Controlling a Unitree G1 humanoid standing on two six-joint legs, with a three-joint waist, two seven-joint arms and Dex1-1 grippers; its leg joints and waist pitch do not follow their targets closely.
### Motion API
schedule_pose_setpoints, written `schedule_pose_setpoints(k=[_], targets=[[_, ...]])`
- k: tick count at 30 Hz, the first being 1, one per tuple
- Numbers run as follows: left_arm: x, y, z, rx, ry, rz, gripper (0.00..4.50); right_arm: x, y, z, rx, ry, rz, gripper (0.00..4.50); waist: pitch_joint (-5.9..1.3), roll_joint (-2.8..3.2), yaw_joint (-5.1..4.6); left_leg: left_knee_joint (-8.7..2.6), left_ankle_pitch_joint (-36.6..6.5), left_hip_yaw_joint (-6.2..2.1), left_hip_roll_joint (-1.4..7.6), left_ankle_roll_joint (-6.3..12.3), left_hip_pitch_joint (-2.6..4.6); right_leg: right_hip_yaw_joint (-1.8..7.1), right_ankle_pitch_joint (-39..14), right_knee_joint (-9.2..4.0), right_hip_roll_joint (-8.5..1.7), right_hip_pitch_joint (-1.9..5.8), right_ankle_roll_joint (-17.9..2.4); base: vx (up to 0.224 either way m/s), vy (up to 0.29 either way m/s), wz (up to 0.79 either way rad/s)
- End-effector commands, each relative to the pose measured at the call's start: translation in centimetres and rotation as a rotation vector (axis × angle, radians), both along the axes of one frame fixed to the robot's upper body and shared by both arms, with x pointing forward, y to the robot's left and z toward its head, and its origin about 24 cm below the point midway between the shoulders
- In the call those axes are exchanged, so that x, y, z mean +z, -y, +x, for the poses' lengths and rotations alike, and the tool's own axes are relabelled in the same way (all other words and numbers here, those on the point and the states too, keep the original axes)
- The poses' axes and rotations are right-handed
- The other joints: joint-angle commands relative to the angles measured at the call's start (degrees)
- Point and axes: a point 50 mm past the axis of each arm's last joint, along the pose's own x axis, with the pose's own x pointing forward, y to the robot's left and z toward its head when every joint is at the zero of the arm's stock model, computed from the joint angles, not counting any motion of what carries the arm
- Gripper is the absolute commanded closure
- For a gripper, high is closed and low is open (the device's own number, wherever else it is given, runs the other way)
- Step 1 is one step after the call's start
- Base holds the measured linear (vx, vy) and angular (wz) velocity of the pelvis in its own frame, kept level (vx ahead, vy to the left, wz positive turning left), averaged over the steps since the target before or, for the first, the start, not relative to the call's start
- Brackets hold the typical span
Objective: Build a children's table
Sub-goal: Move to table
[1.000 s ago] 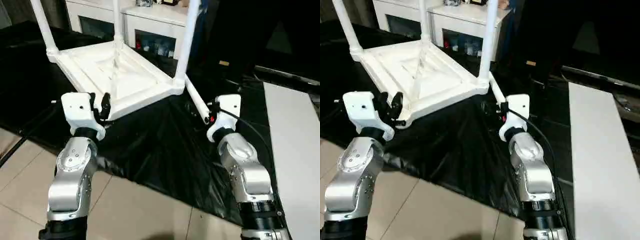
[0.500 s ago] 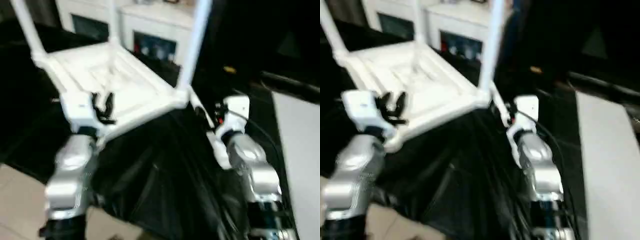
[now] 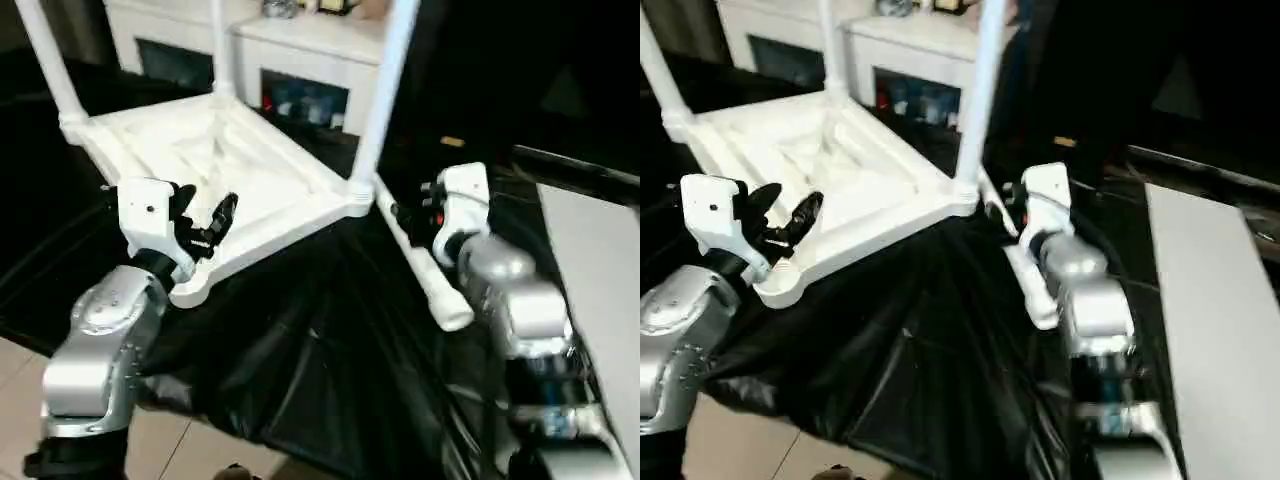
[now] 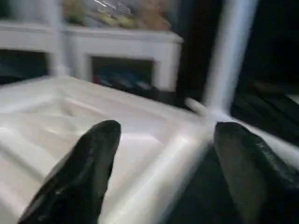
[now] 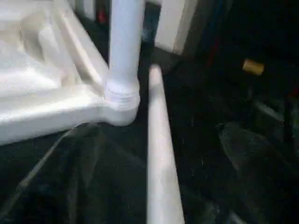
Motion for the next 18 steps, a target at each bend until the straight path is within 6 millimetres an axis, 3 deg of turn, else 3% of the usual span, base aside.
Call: schedule_pose_setpoints(k=[1,2,3,4,5,6,7,8,9,10,11,12,14,15,16,18], targets=[[0.7,0.9,0.0,-0.071,-0.005,0.002,0.65,-0.6,0.7,0.2,-0.005,-0.057,-0.003,0.00,-1.77,2.13,-0.95,-8.87,-48.11,-2.34,4.04,-9.70,1.22,-1.04,-32.13,-4.31,-2.19,1.70,-4.12,-0.118,0.010,-0.12],[0.9,1.1,0.0,-0.094,-0.022,0.007,0.53,-0.7,0.8,0.6,0.005,-0.087,0.000,0.00,-2.12,2.67,-0.21,-11.25,-49.87,-1.81,4.56,-9.69,-0.79,-1.26,-23.96,1.13,-1.51,4.05,-4.86,-0.156,0.007,-0.06],[1.0,1.2,0.0,-0.113,-0.043,0.004,0.46,-0.8,0.9,0.9,0.013,-0.114,0.015,0.00,-2.54,2.02,2.72,-14.03,-49.41,1.04,4.59,-7.11,-4.00,-1.32,-13.78,7.34,-0.35,6.13,-4.36,-0.122,-0.052,0.10],[1.0,1.2,0.0,-0.113,-0.043,0.004,0.46,-0.8,0.9,0.9,0.013,-0.114,0.015,0.00,-3.02,-1.49,2.24,-8.87,-34.35,3.09,3.15,-4.52,0.15,3.58,-32.02,2.44,-2.90,1.42,-2.23,-0.122,-0.052,0.10],[1.1,1.5,-0.2,-0.149,-0.065,-0.002,0.44,-0.9,1.1,1.2,0.016,-0.140,0.004,0.00,-2.10,-3.10,1.87,2.79,-23.03,2.33,1.38,-4.49,5.10,4.60,-53.42,-8.11,-8.09,-5.17,-1.50,-0.051,-0.108,0.05],[1.1,1.8,-0.4,-0.179,-0.083,-0.007,0.44,-0.9,1.4,1.6,0.015,-0.149,-0.010,0.00,-2.45,-3.10,0.95,7.50,-3.21,-1.30,-0.45,-1.85,0.55,6.64,-64.95,-9.58,-9.81,-2.09,-1.88,-0.002,-0.048,-0.19],[1.1,1.9,-0.4,-0.172,-0.076,-0.012,0.13,-0.7,1.5,1.8,0.013,-0.149,-0.008,0.00,-2.32,-2.18,2.05,3.59,-3.63,-1.63,1.21,-3.21,-2.04,5.64,-52.64,-6.37,-9.66,1.71,-4.29,-0.002,-0.048,-0.19],[1.1,1.9,-0.4,-0.164,-0.075,-0.027,0.05,-0.6,1.5,2.0,0.014,-0.148,0.000,0.00,-3.05,0.51,2.54,-1.22,-11.31,-1.33,3.43,-6.40,1.19,2.02,-32.63,-3.46,-5.64,0.48,-8.73,0.000,0.000,0.00],[1.1,1.9,-0.4,-0.153,-0.081,-0.036,0.05,-0.5,1.4,2.1,0.018,-0.149,0.005,0.00,-3.40,1.14,1.83,-3.06,-16.71,-1.71,4.22,-7.34,2.02,1.11,-22.61,-1.47,-2.98,-0.69,-9.33,-0.085,0.012,0.14],[1.0,1.8,-0.3,-0.133,-0.076,-0.027,0.06,-0.4,1.4,2.2,0.019,-0.149,0.008,0.00,-3.52,1.59,0.64,-4.89,-21.52,-2.15,5.33,-8.61,1.84,0.70,-8.72,-0.51,-2.51,0.32,-10.73,-0.085,0.012,0.14],[1.1,1.6,-0.2,-0.095,-0.051,-0.002,0.03,-0.4,1.5,2.3,0.019,-0.143,0.010,0.00,-3.34,1.86,0.65,-5.29,-23.86,-1.83,5.20,-8.57,1.83,0.57,-7.42,-1.02,-2.71,0.54,-11.20,-0.084,0.019,0.03],[1.1,1.6,-0.2,-0.095,-0.051,-0.002,0.03,-0.4,1.5,2.3,0.019,-0.143,0.010,0.00,-2.88,1.26,0.36,-5.42,-27.94,-1.13,4.86,-7.63,1.79,0.69,-11.63,-2.29,-3.24,0.55,-11.05,-0.062,0.025,0.00],[1.0,1.3,0.3,-0.013,-0.053,-0.009,0.03,-0.6,1.4,2.5,0.028,-0.136,0.007,0.00,-2.38,0.63,0.36,-4.79,-32.81,-0.18,4.01,-7.38,2.41,0.69,-28.37,-5.01,-4.46,-0.30,-7.66,-0.057,0.015,0.00],[0.8,1.2,0.4,-0.002,-0.068,-0.001,0.03,-0.7,1.4,2.6,0.023,-0.135,-0.003,0.00,-2.36,0.72,0.38,-4.67,-32.85,-0.16,3.88,-7.29,2.56,0.61,-31.27,-5.53,-4.70,-0.42,-6.62,0.000,0.000,0.00],[0.8,1.3,0.5,-0.012,-0.078,0.006,0.03,-0.9,1.4,2.7,0.016,-0.134,-0.011,0.00,-2.48,0.39,0.19,-4.69,-31.41,-0.21,3.74,-6.90,2.15,0.34,-34.44,-6.15,-4.97,0.02,-4.84,0.000,0.000,0.00],[0.7,2.2,0.0,-0.132,-0.082,0.052,0.03,-1.1,1.5,3.2,0.001,-0.131,-0.037,0.00,-2.95,0.60,0.14,-4.99,-29.03,-0.31,3.88,-6.56,1.74,0.04,-33.68,-6.37,-5.29,0.60,-4.32,0.000,0.000,0.00]])
